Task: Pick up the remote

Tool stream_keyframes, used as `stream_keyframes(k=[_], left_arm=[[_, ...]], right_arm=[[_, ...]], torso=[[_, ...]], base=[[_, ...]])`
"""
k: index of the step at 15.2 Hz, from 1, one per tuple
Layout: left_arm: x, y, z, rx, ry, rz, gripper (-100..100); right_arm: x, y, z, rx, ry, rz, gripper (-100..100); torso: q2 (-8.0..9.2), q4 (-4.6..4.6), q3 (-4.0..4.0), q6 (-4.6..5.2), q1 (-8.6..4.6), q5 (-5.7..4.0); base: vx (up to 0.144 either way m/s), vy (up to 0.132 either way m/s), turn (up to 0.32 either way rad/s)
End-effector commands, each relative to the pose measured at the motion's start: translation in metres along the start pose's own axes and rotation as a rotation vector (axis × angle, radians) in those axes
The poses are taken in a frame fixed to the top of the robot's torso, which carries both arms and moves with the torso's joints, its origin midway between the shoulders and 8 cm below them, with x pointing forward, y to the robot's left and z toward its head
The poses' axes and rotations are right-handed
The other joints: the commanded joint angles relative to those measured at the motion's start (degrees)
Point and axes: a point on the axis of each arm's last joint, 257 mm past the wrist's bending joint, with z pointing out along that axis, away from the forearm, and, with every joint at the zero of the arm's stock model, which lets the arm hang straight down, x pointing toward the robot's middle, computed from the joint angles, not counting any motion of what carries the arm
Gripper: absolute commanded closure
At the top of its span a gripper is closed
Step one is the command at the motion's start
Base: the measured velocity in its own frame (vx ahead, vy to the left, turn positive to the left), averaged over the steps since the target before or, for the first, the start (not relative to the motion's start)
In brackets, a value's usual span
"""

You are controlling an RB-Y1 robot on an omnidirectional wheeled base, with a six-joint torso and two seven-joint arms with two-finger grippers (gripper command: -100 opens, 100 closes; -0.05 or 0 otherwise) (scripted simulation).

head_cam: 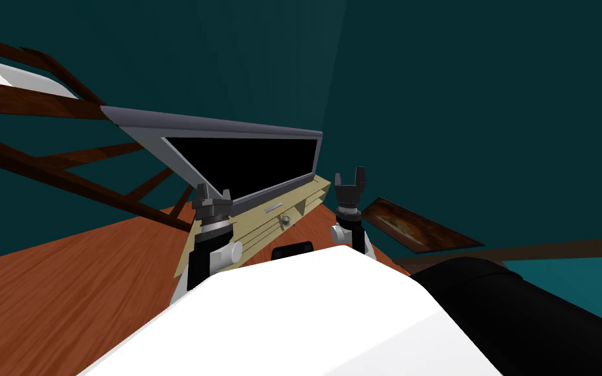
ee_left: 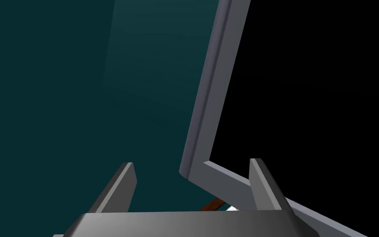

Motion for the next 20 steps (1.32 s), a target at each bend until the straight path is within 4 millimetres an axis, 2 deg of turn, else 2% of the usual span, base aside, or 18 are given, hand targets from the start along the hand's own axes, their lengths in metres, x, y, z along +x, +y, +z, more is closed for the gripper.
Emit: stream_keyframes(k=[1,3,5,6,8,9,10,11,12,13,16,18,19,20], left_arm=[[0.000,0.007,-0.001,-0.023,0.029,0.011,-100],[-0.001,0.014,-0.002,-0.046,0.046,0.017,-100],[-0.008,0.033,-0.005,-0.112,0.067,0.019,-100],[-0.008,0.033,-0.005,-0.112,0.069,0.020,-100],[-0.020,0.059,-0.010,-0.195,0.076,0.014,-100],[-0.020,0.060,-0.011,-0.201,0.075,0.015,-100],[-0.028,0.075,-0.015,-0.250,0.072,0.009,-100],[-0.028,0.076,-0.015,-0.253,0.071,0.009,-100],[-0.037,0.092,-0.020,-0.304,0.064,0.001,-100],[-0.037,0.093,-0.020,-0.309,0.063,0.001,-100],[-0.059,0.125,-0.033,-0.417,0.037,-0.019,-100],[-0.059,0.129,-0.035,-0.433,0.033,-0.018,-100],[-0.071,0.146,-0.043,-0.491,0.015,-0.030,-100],[-0.072,0.148,-0.044,-0.499,0.013,-0.030,-100]], right_arm=[[0.000,0.000,0.000,0.000,0.000,0.000,0],[0.000,0.000,0.000,0.000,0.000,0.000,0],[0.000,0.000,0.000,0.000,0.000,0.000,0],[0.000,0.000,0.000,0.000,0.000,0.000,0],[0.000,0.000,0.000,0.000,0.000,0.000,0],[0.000,0.000,0.000,0.000,0.000,0.000,0],[0.000,0.000,0.000,0.000,0.000,0.000,0],[0.000,0.000,0.000,0.000,0.000,0.000,0],[0.000,0.000,0.000,0.000,0.000,0.000,0],[0.000,0.000,0.000,0.000,0.000,0.000,0],[0.000,0.000,0.000,0.000,0.000,0.000,0],[0.000,0.000,0.000,0.000,0.000,0.000,0],[0.000,0.000,0.000,0.000,0.000,0.000,0],[0.000,0.000,0.000,0.000,0.000,0.000,0]], torso=[[0.00,0.00,0.00,0.00,0.00,0.00],[0.01,0.00,0.01,-0.01,0.12,0.02],[0.02,0.00,0.01,-0.01,0.18,0.04],[0.02,0.00,0.01,-0.01,0.21,0.05],[0.03,0.00,0.02,0.00,0.24,0.05],[0.05,0.01,0.03,-0.01,0.27,0.06],[0.06,0.01,0.03,-0.01,0.27,0.06],[0.05,0.01,0.03,-0.01,0.27,0.06],[0.04,0.01,0.02,0.00,0.23,0.06],[0.03,0.00,0.02,0.00,0.21,0.06],[0.01,0.00,0.00,0.00,0.19,0.05],[-0.02,-0.01,-0.01,0.00,0.18,0.04],[-0.02,-0.01,-0.01,0.00,0.14,0.04],[-0.03,-0.01,-0.02,0.00,0.13,0.04]], base=[[0.000,0.011,0.011],[-0.006,0.033,0.019],[-0.004,0.039,0.018],[-0.008,0.044,0.015],[-0.014,0.051,0.014],[-0.016,0.052,0.010],[-0.010,0.046,0.002],[-0.006,0.038,0.004],[-0.010,0.034,0.002],[-0.009,0.032,-0.004],[0.000,0.034,-0.009],[0.006,0.027,-0.010],[0.008,0.021,-0.017],[0.007,0.021,-0.023]])
